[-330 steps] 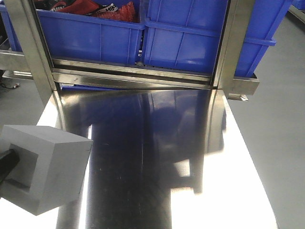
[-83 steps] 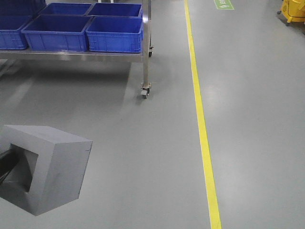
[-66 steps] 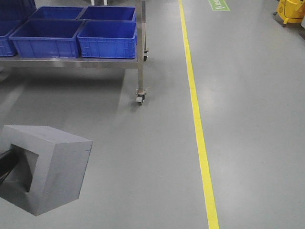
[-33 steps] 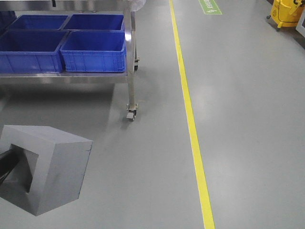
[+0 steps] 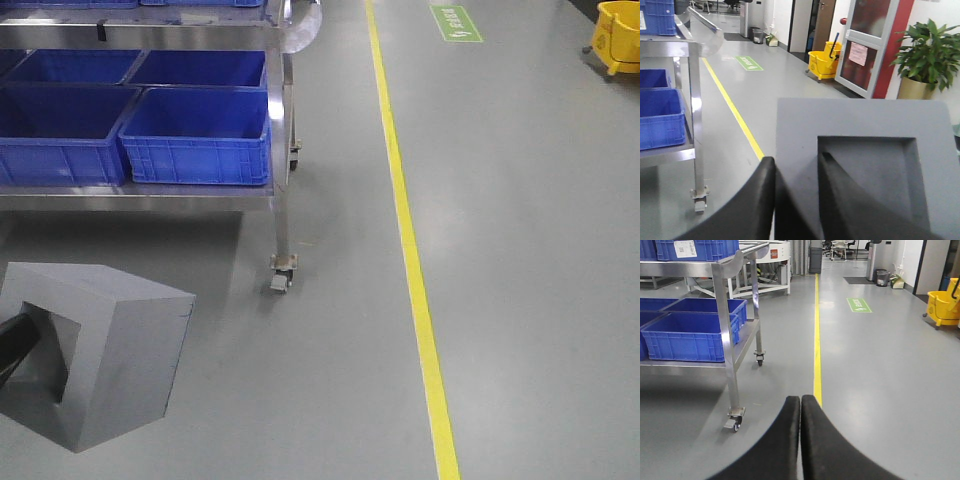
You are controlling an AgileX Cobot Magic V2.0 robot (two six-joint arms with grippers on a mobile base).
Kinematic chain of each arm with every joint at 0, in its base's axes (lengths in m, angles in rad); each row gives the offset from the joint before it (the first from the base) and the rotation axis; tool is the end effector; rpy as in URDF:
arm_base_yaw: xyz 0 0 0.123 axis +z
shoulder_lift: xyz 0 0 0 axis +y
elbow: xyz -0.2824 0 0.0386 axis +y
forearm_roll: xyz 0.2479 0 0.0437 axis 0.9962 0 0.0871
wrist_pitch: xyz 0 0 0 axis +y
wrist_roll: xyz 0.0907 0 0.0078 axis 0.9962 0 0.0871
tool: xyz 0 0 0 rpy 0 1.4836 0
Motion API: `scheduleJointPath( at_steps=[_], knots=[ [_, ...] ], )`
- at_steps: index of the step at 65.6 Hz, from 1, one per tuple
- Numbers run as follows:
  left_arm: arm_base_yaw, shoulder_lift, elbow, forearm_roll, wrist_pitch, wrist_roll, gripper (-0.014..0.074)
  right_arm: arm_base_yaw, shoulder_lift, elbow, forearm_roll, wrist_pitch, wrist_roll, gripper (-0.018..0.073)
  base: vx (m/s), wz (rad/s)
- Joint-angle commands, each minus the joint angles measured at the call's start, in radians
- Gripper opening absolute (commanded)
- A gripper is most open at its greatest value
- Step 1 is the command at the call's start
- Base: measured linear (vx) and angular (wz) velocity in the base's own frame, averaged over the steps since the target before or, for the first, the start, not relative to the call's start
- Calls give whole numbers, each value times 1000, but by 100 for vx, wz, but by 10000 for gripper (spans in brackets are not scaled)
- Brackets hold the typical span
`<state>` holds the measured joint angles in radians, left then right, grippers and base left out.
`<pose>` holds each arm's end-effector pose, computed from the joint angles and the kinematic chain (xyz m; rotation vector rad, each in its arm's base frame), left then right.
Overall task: Sort gray base to blue bin
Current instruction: 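Drive the base away from the table, turning into the bin aisle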
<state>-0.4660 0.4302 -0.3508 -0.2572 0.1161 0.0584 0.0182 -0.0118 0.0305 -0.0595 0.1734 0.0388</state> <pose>0.0886 -0.0476 0.2901 0.2505 1.6838 -0.5227 0.0564 0.0001 0.1877 -0.0241 1.6752 -0.0098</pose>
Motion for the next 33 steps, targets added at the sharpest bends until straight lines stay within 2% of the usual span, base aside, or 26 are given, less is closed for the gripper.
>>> scheduleJointPath(
  at_steps=[1,33],
  knots=[
    [-7,-1,-30,-9,-105,-7,-6,-5,-12,14,-6,-75,-5,-9,43,12],
    [-7,-1,-30,-9,-105,-7,-6,-5,-12,14,-6,-75,-5,-9,39,13]
  ],
)
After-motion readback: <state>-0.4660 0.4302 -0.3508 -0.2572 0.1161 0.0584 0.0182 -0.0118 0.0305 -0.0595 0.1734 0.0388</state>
